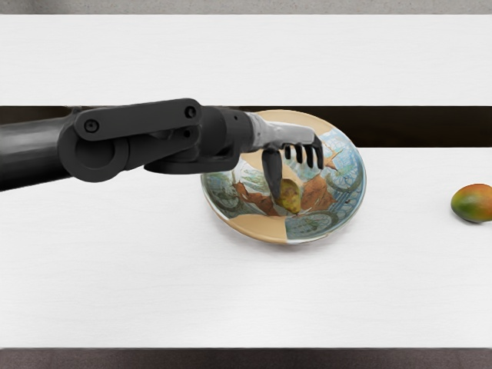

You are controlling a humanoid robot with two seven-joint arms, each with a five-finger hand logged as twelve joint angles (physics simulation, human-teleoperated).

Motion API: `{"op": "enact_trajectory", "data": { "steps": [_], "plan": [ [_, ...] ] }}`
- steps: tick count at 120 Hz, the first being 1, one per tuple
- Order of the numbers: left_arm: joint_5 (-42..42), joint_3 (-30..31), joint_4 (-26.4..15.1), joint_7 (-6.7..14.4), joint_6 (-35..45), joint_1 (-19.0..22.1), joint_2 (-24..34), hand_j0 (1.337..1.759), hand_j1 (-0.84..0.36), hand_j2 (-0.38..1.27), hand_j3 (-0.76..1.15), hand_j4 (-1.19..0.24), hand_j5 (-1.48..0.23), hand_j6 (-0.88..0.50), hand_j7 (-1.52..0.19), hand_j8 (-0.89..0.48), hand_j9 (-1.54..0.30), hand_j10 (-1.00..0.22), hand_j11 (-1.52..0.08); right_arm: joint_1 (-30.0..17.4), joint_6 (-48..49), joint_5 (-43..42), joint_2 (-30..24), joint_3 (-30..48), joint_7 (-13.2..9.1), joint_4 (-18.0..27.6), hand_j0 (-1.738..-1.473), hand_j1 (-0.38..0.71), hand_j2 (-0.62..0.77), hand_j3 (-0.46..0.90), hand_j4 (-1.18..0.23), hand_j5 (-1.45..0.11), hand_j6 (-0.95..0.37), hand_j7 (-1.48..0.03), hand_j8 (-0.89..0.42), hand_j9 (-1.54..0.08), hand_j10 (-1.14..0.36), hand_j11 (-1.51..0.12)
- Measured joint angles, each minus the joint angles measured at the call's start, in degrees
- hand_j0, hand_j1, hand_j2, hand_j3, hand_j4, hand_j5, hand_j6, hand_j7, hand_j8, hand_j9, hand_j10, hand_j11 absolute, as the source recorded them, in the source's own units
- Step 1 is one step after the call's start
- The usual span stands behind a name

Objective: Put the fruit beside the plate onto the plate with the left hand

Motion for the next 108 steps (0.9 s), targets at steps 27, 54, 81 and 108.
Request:
{"op": "enact_trajectory", "data": {
  "steps": [27,54,81,108],
  "plan": [
    [-8.43,-0.46,1.22,-0.11,-0.29,-0.30,1.08,1.658,0.17,0.05,0.00,-0.17,-0.22,-0.16,-0.22,-0.15,-0.22,-0.17,-0.22,0.00,0.00,0.00,0.00,0.00,0.01,0.01,-1.658,-0.35,0.00,0.00,0.00,0.00,0.00,0.00,0.00,0.00,0.00,0.00],
    [-26.58,-6.62,0.99,-0.35,-14.83,0.77,7.76,1.658,0.27,0.02,0.00,-0.07,-0.09,-0.07,-0.09,-0.07,-0.09,-0.07,-0.09,0.00,0.00,0.00,0.00,0.00,0.00,0.00,-1.658,-0.35,0.00,0.00,0.00,0.00,0.00,0.00,0.00,0.00,0.00,0.00],
    [-40.28,-13.51,0.77,-0.54,-21.69,3.70,15.09,1.658,0.31,0.01,0.00,-0.04,-0.05,-0.04,-0.05,-0.04,-0.05,-0.04,-0.05,0.00,0.00,0.00,0.00,0.01,0.01,0.01,-1.658,-0.35,0.00,0.00,0.00,0.00,0.00,0.00,0.00,0.00,0.00,0.00],
    [-47.15,-15.54,0.75,-0.52,-22.49,6.68,25.68,1.658,0.32,0.01,0.00,-0.03,-0.03,-0.03,-0.03,-0.03,-0.03,-0.03,-0.03,0.00,0.00,0.00,0.00,0.00,0.00,0.00,-1.658,-0.35,0.00,0.00,0.00,0.00,0.00,0.00,0.00,0.00,0.00,0.00]
  ]
}}
